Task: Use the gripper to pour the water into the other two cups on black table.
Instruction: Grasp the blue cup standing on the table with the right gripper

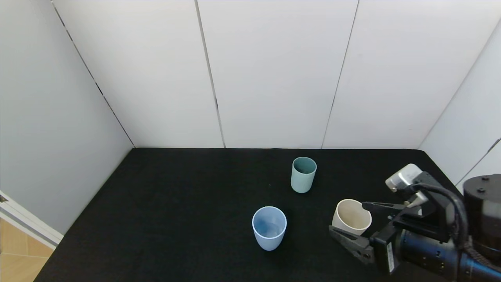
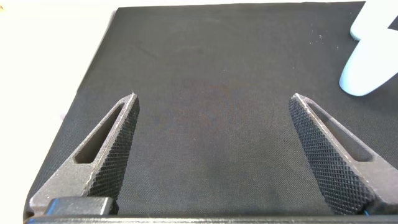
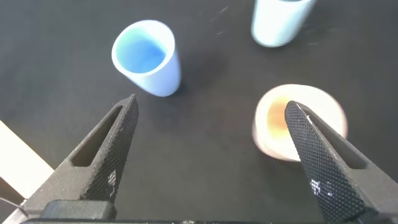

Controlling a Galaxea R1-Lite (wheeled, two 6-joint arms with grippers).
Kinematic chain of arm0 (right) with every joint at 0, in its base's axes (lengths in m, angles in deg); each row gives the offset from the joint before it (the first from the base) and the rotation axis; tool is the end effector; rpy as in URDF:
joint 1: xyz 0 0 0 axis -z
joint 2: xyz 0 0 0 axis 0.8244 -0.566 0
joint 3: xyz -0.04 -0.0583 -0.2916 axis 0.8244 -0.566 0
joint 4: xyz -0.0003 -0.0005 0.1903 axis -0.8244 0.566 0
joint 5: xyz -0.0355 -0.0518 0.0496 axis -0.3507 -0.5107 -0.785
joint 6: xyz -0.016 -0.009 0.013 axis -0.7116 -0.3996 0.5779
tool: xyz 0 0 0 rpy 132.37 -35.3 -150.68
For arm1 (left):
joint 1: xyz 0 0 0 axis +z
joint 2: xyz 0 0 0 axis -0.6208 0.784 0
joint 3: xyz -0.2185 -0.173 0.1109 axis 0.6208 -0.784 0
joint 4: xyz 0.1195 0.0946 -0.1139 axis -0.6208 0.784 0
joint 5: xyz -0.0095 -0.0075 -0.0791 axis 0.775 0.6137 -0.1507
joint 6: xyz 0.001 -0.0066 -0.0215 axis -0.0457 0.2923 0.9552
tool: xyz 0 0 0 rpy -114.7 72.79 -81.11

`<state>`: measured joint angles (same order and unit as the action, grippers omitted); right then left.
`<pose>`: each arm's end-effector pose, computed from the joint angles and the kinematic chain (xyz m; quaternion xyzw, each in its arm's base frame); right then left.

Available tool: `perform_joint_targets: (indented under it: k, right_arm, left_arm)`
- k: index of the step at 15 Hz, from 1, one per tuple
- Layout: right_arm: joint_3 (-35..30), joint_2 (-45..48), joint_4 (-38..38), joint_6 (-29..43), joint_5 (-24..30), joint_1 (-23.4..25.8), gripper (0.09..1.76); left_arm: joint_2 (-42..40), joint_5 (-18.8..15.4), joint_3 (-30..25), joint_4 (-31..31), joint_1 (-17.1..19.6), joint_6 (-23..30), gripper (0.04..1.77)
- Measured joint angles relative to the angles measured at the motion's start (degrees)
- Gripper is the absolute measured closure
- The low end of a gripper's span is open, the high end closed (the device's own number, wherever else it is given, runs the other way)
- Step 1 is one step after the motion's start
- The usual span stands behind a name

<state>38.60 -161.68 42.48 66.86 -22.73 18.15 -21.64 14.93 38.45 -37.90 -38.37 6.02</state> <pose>0.1824 0.1384 0.1542 -0.0417 0.2034 0.2947 0.9328 -0.0227 0.0000 0.0743 -0.0009 0.0059 0.0001 1.0000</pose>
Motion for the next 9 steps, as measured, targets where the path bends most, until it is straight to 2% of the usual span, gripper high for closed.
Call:
perform_joint_targets:
  k: [4,9]
  right_arm:
    - [0.0,-10.5,-9.7,0.2,-3.6,-5.3,0.14]
    - [0.2,-20.6,-17.5,0.1,-4.0,-6.4,0.14]
  left_arm:
    - [0.0,0.0,0.0,0.0,0.0,0.0,0.09]
    - [0.0,0.0,0.0,0.0,0.0,0.0,0.09]
